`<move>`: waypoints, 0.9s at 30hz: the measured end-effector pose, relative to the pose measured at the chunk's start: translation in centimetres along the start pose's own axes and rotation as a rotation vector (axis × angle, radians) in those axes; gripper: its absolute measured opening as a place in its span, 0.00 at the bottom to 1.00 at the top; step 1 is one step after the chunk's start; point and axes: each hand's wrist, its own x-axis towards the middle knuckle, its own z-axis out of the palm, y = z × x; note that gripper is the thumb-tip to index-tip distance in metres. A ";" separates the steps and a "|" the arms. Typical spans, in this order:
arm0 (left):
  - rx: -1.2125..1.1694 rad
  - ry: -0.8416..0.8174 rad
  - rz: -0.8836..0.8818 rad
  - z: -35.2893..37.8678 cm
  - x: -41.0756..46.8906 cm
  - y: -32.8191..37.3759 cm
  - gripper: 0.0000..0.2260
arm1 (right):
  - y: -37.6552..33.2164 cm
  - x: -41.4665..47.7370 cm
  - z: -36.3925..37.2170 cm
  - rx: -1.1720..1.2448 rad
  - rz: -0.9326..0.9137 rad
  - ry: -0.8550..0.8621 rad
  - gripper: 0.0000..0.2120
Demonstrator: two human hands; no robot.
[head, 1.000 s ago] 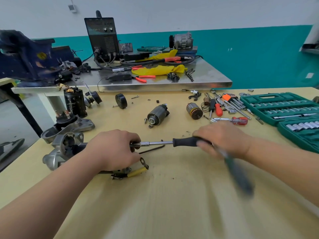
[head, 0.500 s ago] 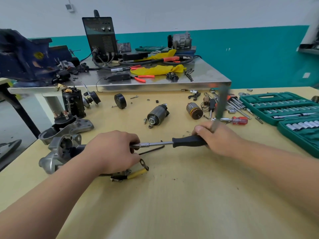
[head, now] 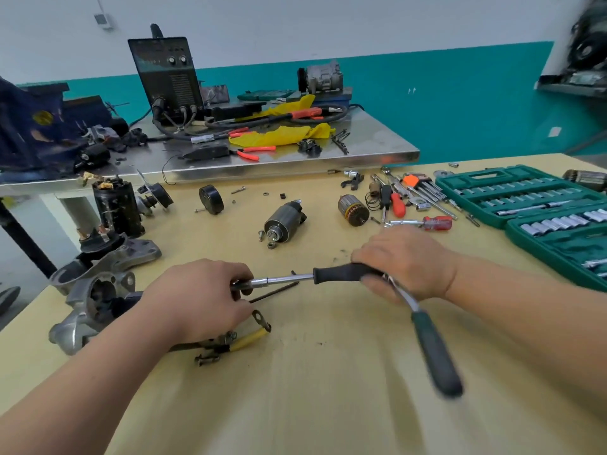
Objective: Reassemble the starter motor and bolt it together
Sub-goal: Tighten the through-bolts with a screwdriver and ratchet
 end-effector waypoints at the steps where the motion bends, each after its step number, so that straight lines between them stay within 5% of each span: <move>1: 0.002 0.001 -0.002 -0.1 0.1 0.0 0.05 | -0.1 -0.1 0.1 0.044 0.034 -0.057 0.16; 4: 0.002 0.011 -0.012 -0.1 0.0 0.1 0.08 | 0.1 1.3 0.0 0.811 0.684 -0.251 0.22; 6: 0.008 0.024 -0.018 0.0 -0.2 0.0 0.11 | 0.1 2.4 -0.6 1.041 0.981 -0.391 0.24; 8: 0.014 0.038 -0.018 0.1 -0.4 0.0 0.12 | 0.3 2.2 -0.4 0.821 0.832 -0.330 0.23; 11: -0.006 0.030 -0.030 0.0 -0.5 0.1 0.12 | 0.4 0.9 -0.6 -0.006 0.115 -0.002 0.18; 13: -0.007 0.028 -0.034 0.0 -0.3 0.2 0.10 | 1.5 0.5 -0.3 -0.208 -0.121 -0.026 0.18; 14: -0.007 0.038 -0.041 0.0 -0.3 0.1 0.10 | 1.5 0.7 0.0 -0.114 -0.033 -0.065 0.19; 17: -0.004 0.053 -0.055 0.2 -0.4 -0.2 0.12 | 0.6 2.1 0.7 0.653 0.731 -0.273 0.25; 19: -0.008 0.069 -0.025 0.4 -0.7 -0.2 0.16 | 0.4 2.6 0.5 0.913 0.994 -0.437 0.29; 27: -0.052 0.093 0.015 0.4 -0.3 0.1 0.11 | 0.1 0.7 0.4 1.136 0.773 -0.193 0.12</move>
